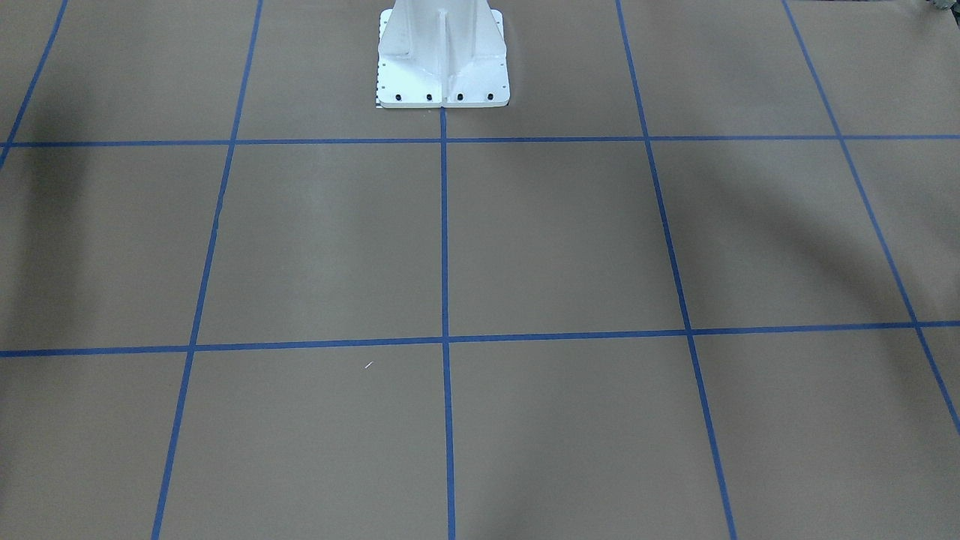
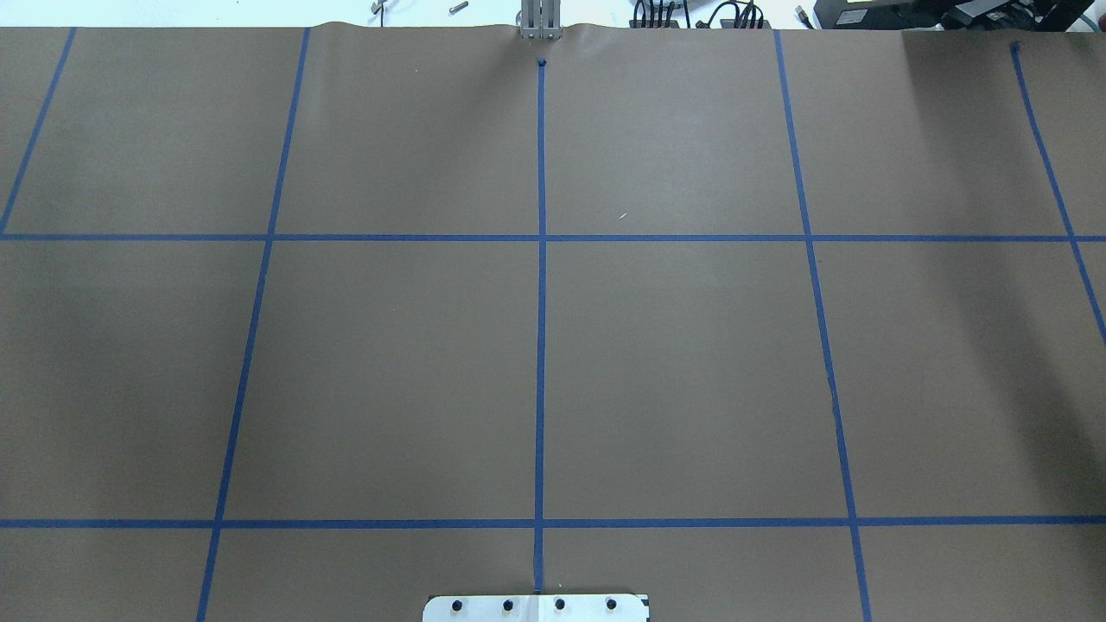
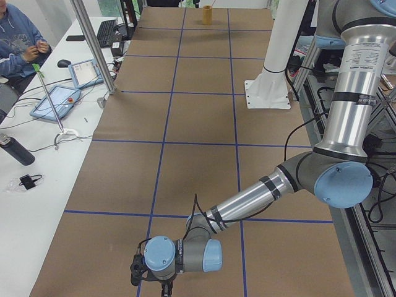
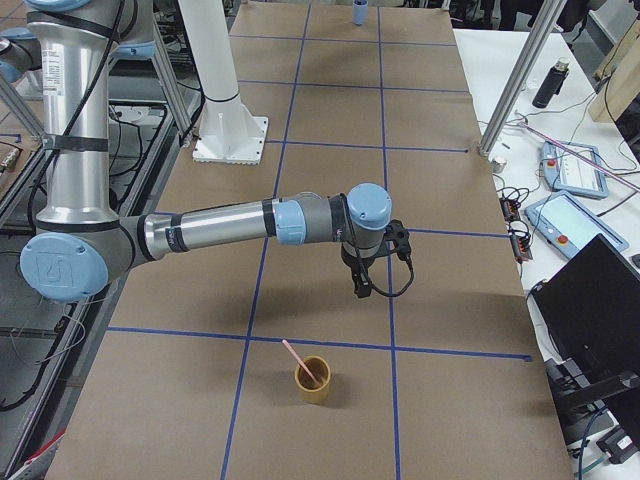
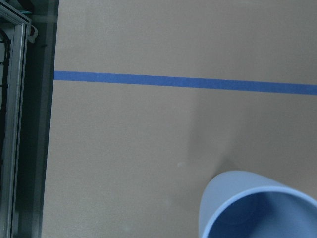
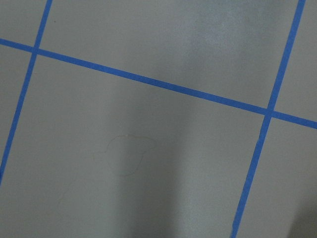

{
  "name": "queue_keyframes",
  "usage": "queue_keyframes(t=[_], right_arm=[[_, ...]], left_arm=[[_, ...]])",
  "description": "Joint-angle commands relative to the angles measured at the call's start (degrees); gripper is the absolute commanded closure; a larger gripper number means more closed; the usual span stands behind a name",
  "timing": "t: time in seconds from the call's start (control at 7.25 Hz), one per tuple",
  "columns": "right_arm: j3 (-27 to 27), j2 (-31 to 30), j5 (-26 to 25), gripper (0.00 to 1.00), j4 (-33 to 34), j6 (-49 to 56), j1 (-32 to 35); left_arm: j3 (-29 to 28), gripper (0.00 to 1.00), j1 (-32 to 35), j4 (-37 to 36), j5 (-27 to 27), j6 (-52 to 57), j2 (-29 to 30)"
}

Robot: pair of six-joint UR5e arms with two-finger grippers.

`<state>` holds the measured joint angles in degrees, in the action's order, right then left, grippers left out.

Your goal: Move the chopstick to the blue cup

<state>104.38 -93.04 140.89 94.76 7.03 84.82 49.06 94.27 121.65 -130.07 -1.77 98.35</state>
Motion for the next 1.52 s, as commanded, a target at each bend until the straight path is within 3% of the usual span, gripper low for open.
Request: queue_keyframes(t=[0.0, 0.14, 0.28, 0.41, 0.69, 0.97, 1.1, 1.24, 1.38], right_arm=[[-0.1, 0.1, 0.1, 0.00, 0.0, 0.0, 0.0], [-0.1, 0.1, 0.3, 0.00, 0.0, 0.0, 0.0], [-0.2, 0.0, 1.1, 0.00, 0.0, 0.0, 0.0], [-0.2, 0.0, 1.2, 0.00, 0.0, 0.0, 0.0], [-0.3, 0.0, 1.2, 0.00, 0.0, 0.0, 0.0], [-0.3, 0.1, 2.5, 0.00, 0.0, 0.0, -0.1], [-0.2, 0.1, 2.5, 0.00, 0.0, 0.0, -0.2], [-0.2, 0.2, 2.5, 0.00, 0.0, 0.0, -0.4], [-0.2, 0.4, 2.5, 0.00, 0.0, -0.1, -0.4]], left_arm=[[0.1, 0.79, -0.6, 0.5, -0.1, -1.5, 0.0], [0.3, 1.00, -0.6, 0.2, -0.2, -1.6, 0.1], [2.3, 1.00, -0.7, -1.4, -0.8, -2.6, 0.3], [7.1, 1.00, -0.7, -8.5, -6.0, -3.3, 0.3], [18.6, 1.00, -0.7, -23.7, -14.7, -3.0, 0.9], [32.2, 1.00, -0.7, -36.9, -19.4, -4.8, 2.1], [37.6, 1.00, -3.3, -38.6, -21.7, -12.4, 5.2], [43.0, 1.00, -8.4, -38.8, -21.0, -17.3, 5.7], [47.4, 1.00, -14.4, -38.7, -16.1, -27.1, 8.9]])
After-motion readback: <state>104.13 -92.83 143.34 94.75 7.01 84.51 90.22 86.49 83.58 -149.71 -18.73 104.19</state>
